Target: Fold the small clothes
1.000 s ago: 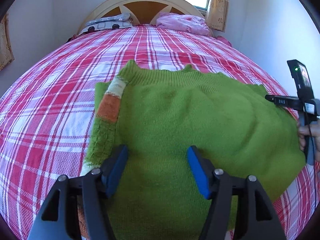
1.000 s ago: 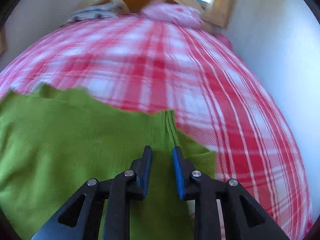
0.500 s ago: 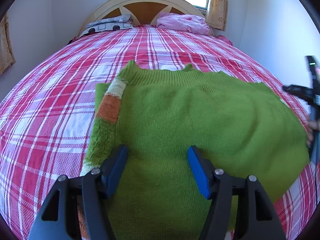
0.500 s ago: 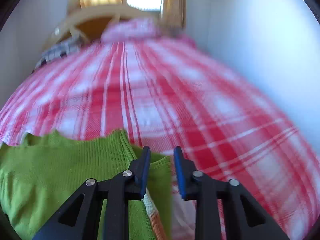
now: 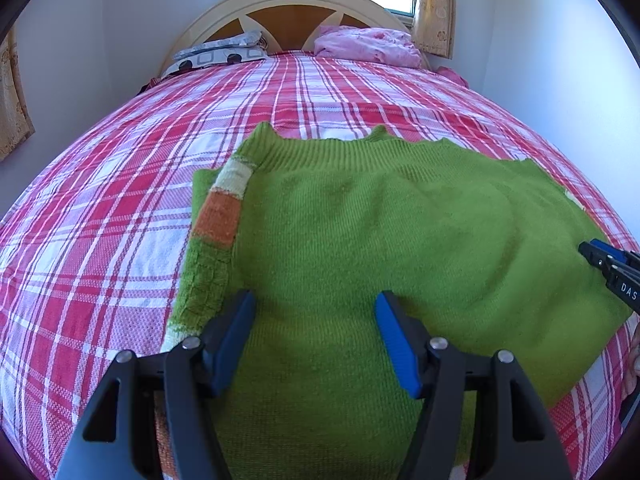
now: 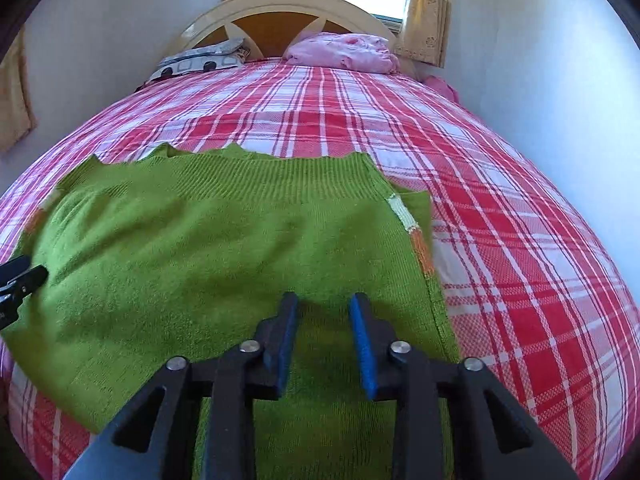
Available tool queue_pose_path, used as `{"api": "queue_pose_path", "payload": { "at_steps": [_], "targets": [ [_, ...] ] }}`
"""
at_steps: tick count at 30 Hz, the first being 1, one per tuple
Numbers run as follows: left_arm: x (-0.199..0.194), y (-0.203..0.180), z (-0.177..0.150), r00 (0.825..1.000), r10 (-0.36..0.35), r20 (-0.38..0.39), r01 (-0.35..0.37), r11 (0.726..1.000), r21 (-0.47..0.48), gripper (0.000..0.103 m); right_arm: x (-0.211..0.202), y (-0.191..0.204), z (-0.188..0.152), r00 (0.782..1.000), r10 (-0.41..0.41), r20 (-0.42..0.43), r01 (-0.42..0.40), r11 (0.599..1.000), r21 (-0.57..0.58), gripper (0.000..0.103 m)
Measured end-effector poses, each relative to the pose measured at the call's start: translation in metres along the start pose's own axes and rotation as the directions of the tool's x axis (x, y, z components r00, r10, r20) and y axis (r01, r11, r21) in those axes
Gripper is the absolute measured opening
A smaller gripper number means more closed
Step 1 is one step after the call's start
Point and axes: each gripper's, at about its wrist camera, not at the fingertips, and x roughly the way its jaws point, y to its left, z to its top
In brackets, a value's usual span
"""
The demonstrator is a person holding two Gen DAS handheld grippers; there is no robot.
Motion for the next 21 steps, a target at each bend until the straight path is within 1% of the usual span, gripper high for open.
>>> {"api": "queue_pose_path", "payload": {
  "at_steps": [2, 6, 8, 10, 12, 13, 14, 16, 18, 20, 21],
  "targets": [
    [0.0, -0.001, 0.0, 1.0, 0.007, 0.001, -0.007, 1.0, 0.0, 0.067, 0.0, -0.005, -0.001, 1.0, 0.01, 0.004, -0.01, 1.0, 0.026, 0.04],
    [0.0, -0.005, 0.0, 0.999, 0.033, 0.003, -0.033, 0.999, 0.014, 0.067, 0.004, -0.019, -0.003, 0.996, 0.086, 0.008, -0.086, 0.992, 0.096, 0.04],
    [-0.002, -0.005, 0.0, 0.999, 0.044, 0.001, -0.044, 0.999, 0.005, 0.067, 0.005, -0.017, -0.002, 0.997, 0.079, 0.008, -0.08, 0.993, 0.09, 0.04],
    [-0.013, -0.002, -0.003, 0.999, 0.043, -0.001, -0.043, 0.998, -0.038, 0.067, 0.005, -0.011, -0.001, 0.998, 0.056, 0.008, -0.056, 0.996, 0.068, 0.04],
    [-0.032, 0.004, -0.011, 0.999, 0.028, 0.019, -0.026, 0.993, -0.111, 0.067, 0.005, -0.009, -0.001, 0.999, 0.045, 0.01, -0.045, 0.997, 0.059, 0.04],
    [-0.041, 0.007, -0.016, 0.999, 0.029, 0.023, -0.026, 0.989, -0.145, 0.074, 0.004, -0.01, -0.002, 0.999, 0.044, 0.011, -0.045, 0.997, 0.058, 0.04],
    [-0.05, 0.011, -0.022, 0.999, 0.041, 0.024, -0.036, 0.982, -0.183, 0.083, 0.004, -0.01, -0.002, 0.999, 0.044, 0.012, -0.045, 0.997, 0.059, 0.04],
    [-0.066, 0.021, -0.034, 0.995, 0.086, 0.044, -0.072, 0.965, -0.251, 0.083, 0.003, -0.01, -0.002, 0.999, 0.044, 0.011, -0.045, 0.997, 0.058, 0.04],
    [-0.083, 0.03, -0.05, 0.986, 0.156, 0.064, -0.128, 0.941, -0.312, 0.083, 0.004, -0.01, -0.002, 0.999, 0.043, 0.012, -0.044, 0.997, 0.057, 0.041],
    [-0.091, 0.037, -0.062, 0.985, 0.16, 0.067, -0.126, 0.925, -0.359, 0.083, 0.004, -0.01, -0.002, 0.999, 0.045, 0.012, -0.046, 0.997, 0.059, 0.041],
    [-0.092, 0.041, -0.069, 0.987, 0.146, 0.064, -0.11, 0.913, -0.393, 0.083, 0.004, -0.01, -0.002, 0.999, 0.046, 0.012, -0.046, 0.997, 0.06, 0.041]
  ]
}}
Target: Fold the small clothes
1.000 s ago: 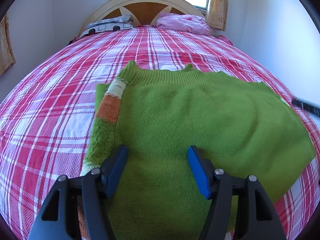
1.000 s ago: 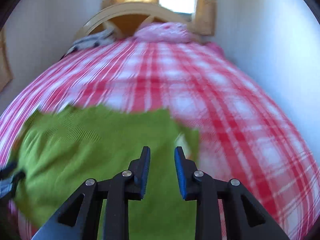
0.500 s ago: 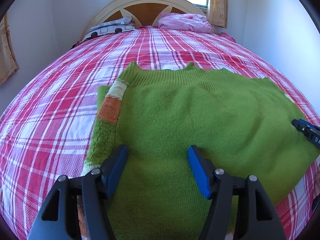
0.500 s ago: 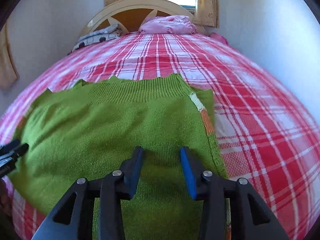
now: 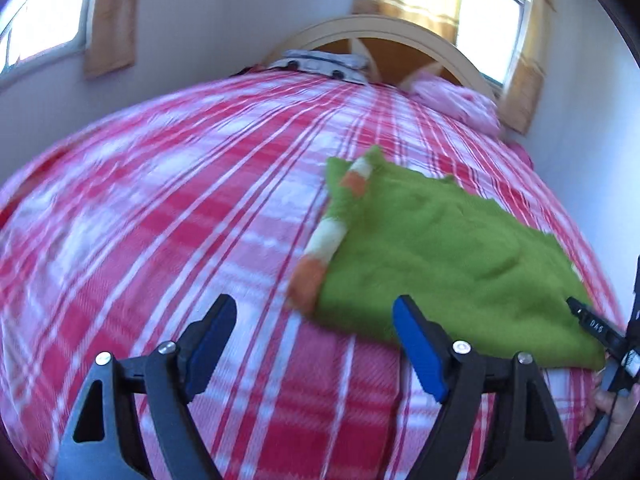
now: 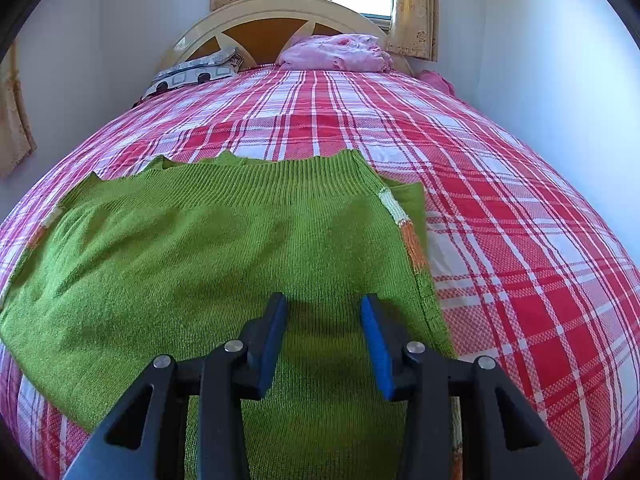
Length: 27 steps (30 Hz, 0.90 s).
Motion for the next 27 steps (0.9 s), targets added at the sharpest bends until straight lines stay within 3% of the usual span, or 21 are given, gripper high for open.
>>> {"api": "queue_pose_path", "payload": {
  "at_steps": [4, 6, 8, 11, 12, 14, 17, 19, 23, 25, 27],
  "targets": [
    [0.021, 0.007, -0.004, 0.991, -0.09, -0.094, 0.081, 0.992, -0.1, 0.083, 0.0, 0.0, 0.0, 1.0, 0.006, 0.0, -0.006, 1.0, 0.004, 0.041],
    [0.022, 0.005, -0.002, 0.992, -0.107, -0.073, 0.096, 0.986, -0.139, 0.083, 0.0, -0.001, 0.0, 1.0, 0.009, 0.001, -0.009, 1.0, 0.007, 0.041],
    [0.031, 0.002, 0.005, 0.978, -0.194, -0.08, 0.177, 0.967, -0.181, 0.083, 0.0, -0.001, 0.0, 1.0, 0.009, 0.001, -0.009, 1.0, 0.007, 0.041],
    [0.047, -0.005, 0.015, 0.966, -0.244, -0.088, 0.217, 0.945, -0.245, 0.082, 0.0, -0.002, 0.0, 1.0, 0.011, 0.001, -0.011, 1.0, 0.009, 0.041],
    [0.05, -0.009, 0.019, 0.963, -0.259, -0.074, 0.232, 0.939, -0.255, 0.08, 0.0, -0.001, 0.0, 1.0, 0.012, 0.001, -0.012, 1.0, 0.01, 0.041],
    [0.055, -0.016, 0.028, 0.956, -0.289, -0.056, 0.266, 0.929, -0.258, 0.062, 0.0, -0.001, 0.0, 1.0, 0.009, 0.001, -0.009, 1.0, 0.007, 0.041],
    [0.059, -0.018, 0.043, 0.957, -0.289, -0.006, 0.277, 0.921, -0.273, 0.059, 0.0, -0.001, 0.0, 1.0, 0.01, 0.001, -0.01, 1.0, 0.007, 0.041],
    [0.063, -0.014, 0.048, 0.967, -0.255, 0.007, 0.246, 0.924, -0.294, 0.059, 0.0, -0.001, 0.0, 1.0, 0.011, 0.001, -0.011, 1.0, 0.008, 0.041],
    [0.077, 0.004, 0.032, 0.962, -0.27, -0.05, 0.236, 0.906, -0.352, 0.059, 0.0, -0.001, 0.0, 1.0, 0.008, 0.001, -0.008, 1.0, 0.005, 0.041],
    [0.072, 0.008, 0.023, 0.956, -0.293, -0.007, 0.276, 0.907, -0.317, 0.058, -0.001, -0.001, 0.0, 1.0, 0.003, 0.002, -0.003, 1.0, 0.001, 0.041],
    [0.07, 0.005, 0.022, 0.959, -0.283, -0.01, 0.27, 0.923, -0.274, 0.055, -0.002, 0.002, 0.0, 1.0, -0.019, 0.011, 0.019, 1.0, -0.016, 0.041]
  ]
}}
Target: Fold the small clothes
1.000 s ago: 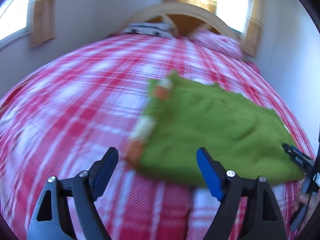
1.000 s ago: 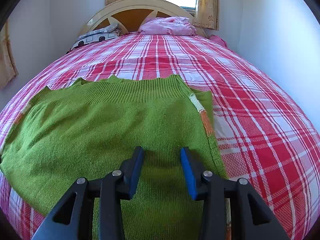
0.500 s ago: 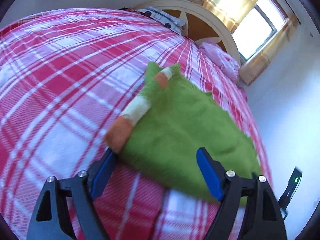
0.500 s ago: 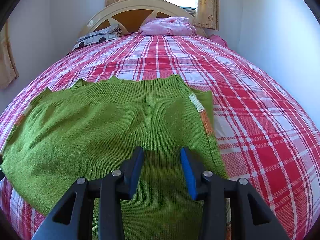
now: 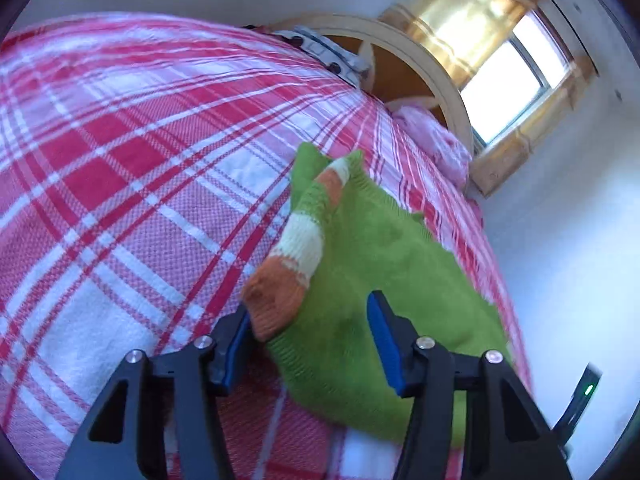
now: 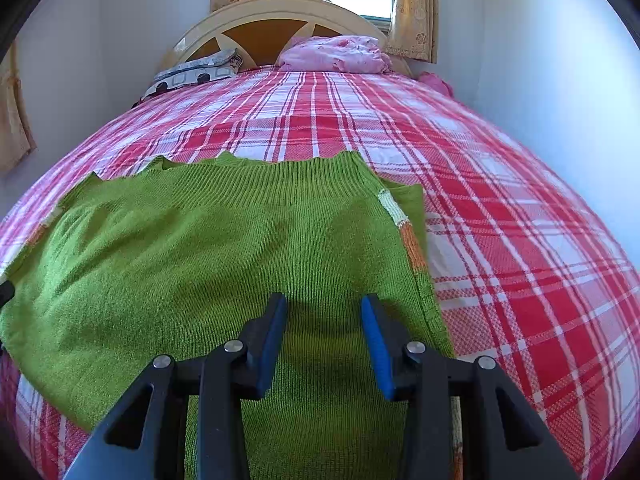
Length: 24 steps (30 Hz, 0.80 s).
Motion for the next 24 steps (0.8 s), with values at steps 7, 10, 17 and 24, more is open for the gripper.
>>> {"api": "queue_pose_path", "payload": {
  "at_steps": [7, 10, 17, 24],
  "targets": [
    [0.006, 0.008, 0.006, 1.0, -0.023, -0.015, 0.023, 0.999, -0.023, 0.03, -0.026, 0.038, 0.021, 0.992, 0.111, 0.061, -0.108, 0.993, -0.054, 0.021],
    [0.006, 0.008, 0.006, 1.0, -0.026, -0.013, 0.026, 0.999, -0.022, 0.03, -0.018, 0.075, 0.041, 0.979, 0.204, 0.032, -0.201, 0.977, -0.074, 0.02],
    [0.004, 0.011, 0.004, 0.999, -0.052, -0.007, 0.051, 0.998, -0.025, 0.033, 0.053, 0.128, 0.051, 0.964, 0.24, -0.116, -0.244, 0.97, -0.018, 0.021],
    [0.003, 0.015, 0.003, 0.998, -0.067, 0.002, 0.067, 0.997, -0.031, 0.033, 0.048, 0.134, 0.049, 0.974, 0.205, -0.094, -0.211, 0.976, -0.059, 0.021]
  ]
}}
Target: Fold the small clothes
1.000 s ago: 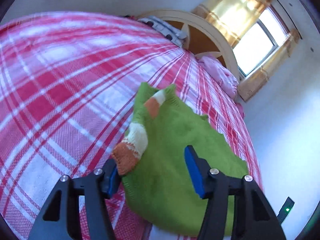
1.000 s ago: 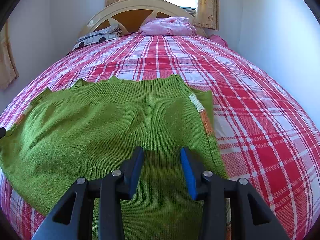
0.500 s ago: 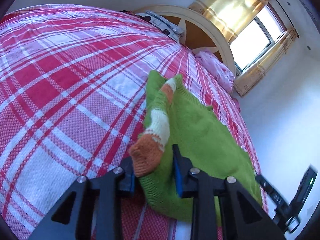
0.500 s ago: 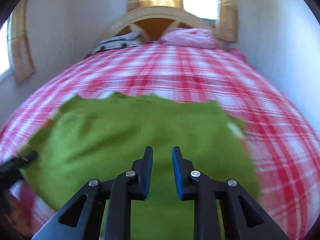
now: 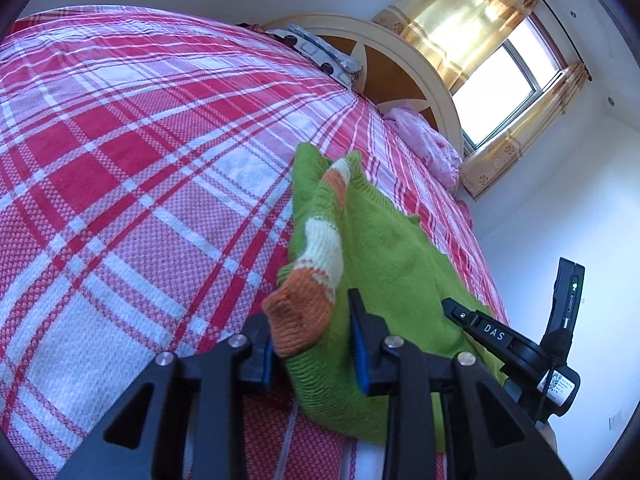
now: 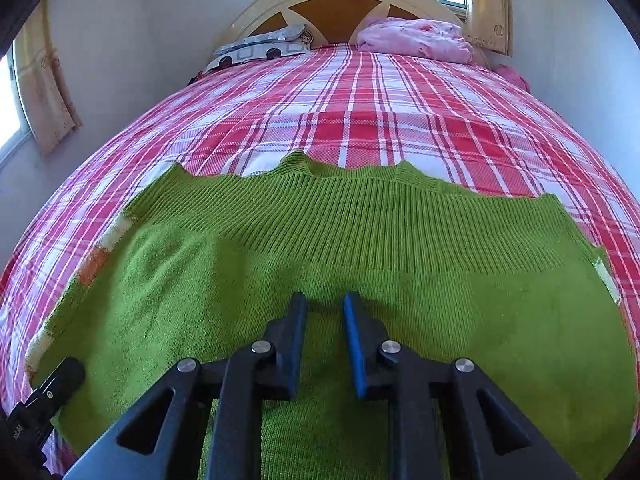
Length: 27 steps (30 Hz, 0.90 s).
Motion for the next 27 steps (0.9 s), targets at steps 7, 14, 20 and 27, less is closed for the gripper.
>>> {"api": "queue_pose_path", "payload": {
  "at_steps": [7, 14, 20, 27],
  "targets": [
    [-0.003, 0.002, -0.002, 1.0, -0.015, 0.005, 0.015, 1.0, -0.007, 0.033, -0.02, 0.039, 0.037, 0.987, 0.161, 0.015, -0.161, 0.987, 0.004, 0.045],
    [-0.007, 0.007, -0.003, 0.999, -0.043, 0.015, 0.043, 0.999, -0.019, 0.033, 0.017, 0.131, 0.069, 0.936, 0.319, -0.151, -0.336, 0.936, -0.108, 0.076],
    [-0.01, 0.01, -0.004, 0.998, -0.061, 0.02, 0.061, 0.998, -0.025, 0.033, 0.062, 0.191, 0.055, 0.946, 0.199, -0.257, -0.272, 0.918, -0.288, 0.075],
    [-0.013, 0.013, -0.004, 0.998, -0.067, 0.02, 0.067, 0.997, -0.025, 0.032, 0.066, 0.208, 0.036, 0.978, 0.093, -0.186, -0.173, 0.857, -0.485, 0.072]
  ]
}}
